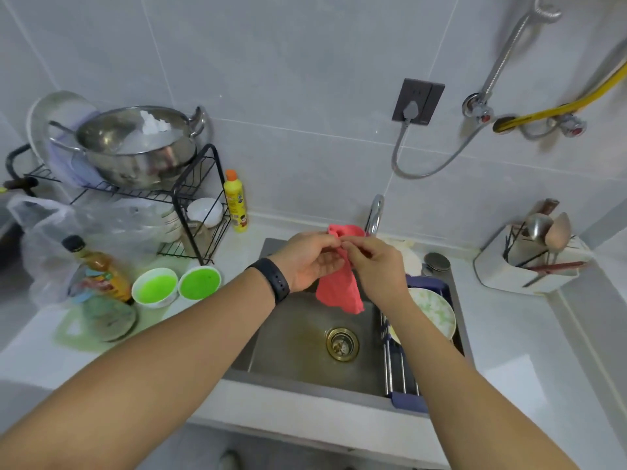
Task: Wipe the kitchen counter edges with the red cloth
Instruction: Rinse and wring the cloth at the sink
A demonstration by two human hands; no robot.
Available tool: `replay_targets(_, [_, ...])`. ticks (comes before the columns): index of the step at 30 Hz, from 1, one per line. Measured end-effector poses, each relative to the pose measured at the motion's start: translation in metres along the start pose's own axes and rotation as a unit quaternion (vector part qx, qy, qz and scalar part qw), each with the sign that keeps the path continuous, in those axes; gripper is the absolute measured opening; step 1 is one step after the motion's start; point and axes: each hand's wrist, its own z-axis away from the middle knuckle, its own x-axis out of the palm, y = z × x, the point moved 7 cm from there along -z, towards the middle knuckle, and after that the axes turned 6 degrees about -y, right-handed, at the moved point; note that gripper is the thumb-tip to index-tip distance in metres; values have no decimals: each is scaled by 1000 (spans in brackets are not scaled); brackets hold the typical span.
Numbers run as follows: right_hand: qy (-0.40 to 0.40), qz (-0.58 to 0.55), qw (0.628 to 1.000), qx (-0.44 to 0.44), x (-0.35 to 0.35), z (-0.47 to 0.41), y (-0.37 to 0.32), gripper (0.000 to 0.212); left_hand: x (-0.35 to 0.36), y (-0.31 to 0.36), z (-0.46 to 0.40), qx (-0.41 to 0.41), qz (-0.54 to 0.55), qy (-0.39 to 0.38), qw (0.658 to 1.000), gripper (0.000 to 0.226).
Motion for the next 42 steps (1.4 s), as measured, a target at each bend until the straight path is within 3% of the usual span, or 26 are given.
replay_targets(6, [-34, -74, 997, -7, 8, 5, -5, 26, -8, -4, 1, 3, -69, 13, 998, 17])
replay_targets(12, [-66, 65, 993, -73, 11, 1, -5, 19, -7, -19, 0, -33, 49, 10, 998, 15])
replay_targets(17, [-88, 115, 984, -108, 12, 9, -2, 35, -11, -25, -6, -54, 37, 20, 998, 20])
replay_targets(20, [-59, 140, 981, -123, 6, 5, 0, 25, -9, -24, -7, -50, 59, 22, 997, 13])
replay_targets(22, [-52, 156, 976, -144, 1, 2, -3, 21, -10, -18, -8, -17, 17, 33, 999, 26])
replay_targets(24, [-58, 175, 969, -166, -2, -1, -7, 21, -17, -8, -11, 36, -111, 57, 992, 43])
replay_targets(27, [-34, 173, 970, -166, -15, -8, -13, 23, -15, 1, -12, 74, -344, 29, 936, 25])
replay_targets(31, [-19, 195, 963, -185, -34, -19, -28, 25, -15, 9, -12, 97, -637, -13, 764, 15])
replay_targets(32, [-18, 204, 959, -197, -39, -21, -31, 26, -23, 12, -16, 88, -684, 0, 724, 18])
replay_targets(34, [-12, 219, 954, -206, -51, -23, -36, 27, -42, 24, -19, 72, -712, 45, 697, 16])
replay_targets(37, [24, 228, 955, -188, -77, -23, -35, 28, -41, 43, -18, 132, -654, 25, 744, 15])
replay_targets(39, [72, 225, 957, -170, -97, -24, -32, 27, -21, 57, -10, 165, -567, -23, 807, 8])
replay_targets(42, [143, 215, 953, -156, -121, -24, -39, 24, -3, 97, 9, 302, -290, 16, 908, 18])
